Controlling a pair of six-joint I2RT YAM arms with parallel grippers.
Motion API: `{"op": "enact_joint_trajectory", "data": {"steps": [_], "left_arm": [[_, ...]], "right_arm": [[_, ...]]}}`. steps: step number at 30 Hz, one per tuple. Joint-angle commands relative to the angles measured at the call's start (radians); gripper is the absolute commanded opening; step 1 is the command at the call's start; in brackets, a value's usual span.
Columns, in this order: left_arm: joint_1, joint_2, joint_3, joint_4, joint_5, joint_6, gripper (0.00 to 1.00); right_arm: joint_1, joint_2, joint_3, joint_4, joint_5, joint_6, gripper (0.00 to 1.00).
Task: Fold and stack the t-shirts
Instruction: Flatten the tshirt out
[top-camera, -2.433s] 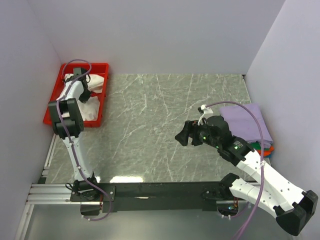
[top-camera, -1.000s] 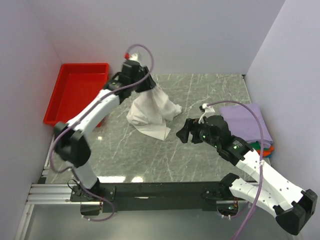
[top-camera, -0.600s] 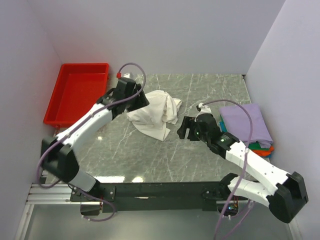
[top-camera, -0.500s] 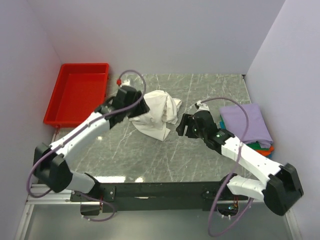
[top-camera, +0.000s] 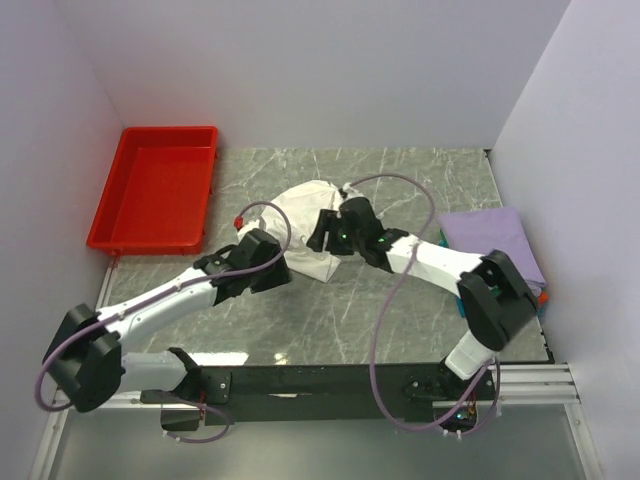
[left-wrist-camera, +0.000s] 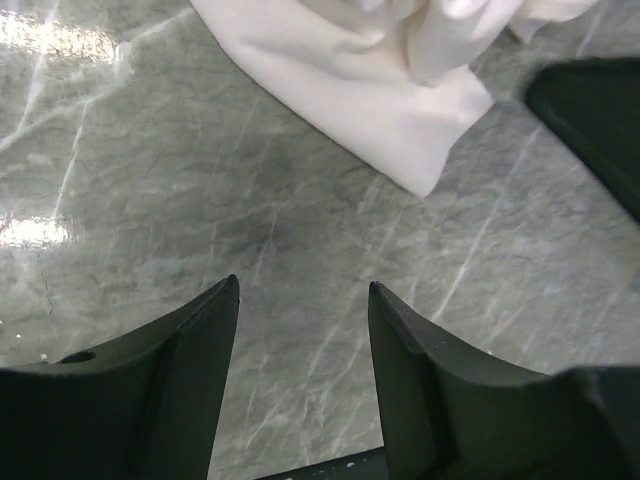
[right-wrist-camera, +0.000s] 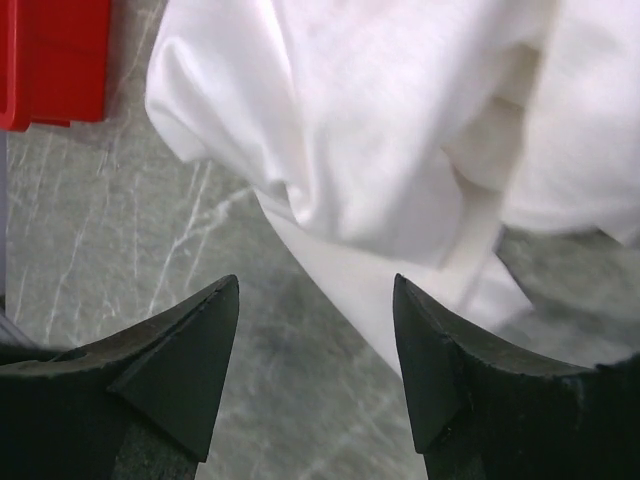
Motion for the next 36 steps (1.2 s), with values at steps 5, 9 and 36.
{"op": "enact_joint_trajectory", "data": {"steps": [5, 9, 36], "left_arm": [[-0.001, -0.097, -0.059, 0.061, -0.017, -0.045, 0.59], [-0.003, -0.041, -0.064, 0.118, 0.012, -0.020, 0.59], [-0.080, 0.591, 0.335, 0.222, -0.083, -0.060, 0.67]], "right_arm": [[0.019, 0.224, 0.197, 0.005, 0.063, 0.032, 0.66], [0.016, 0.225, 0.212, -0.049, 0.158, 0.043, 0.61], [-0.205, 0.075, 0.249, -0.156, 0.000, -0.019, 0.00]]}}
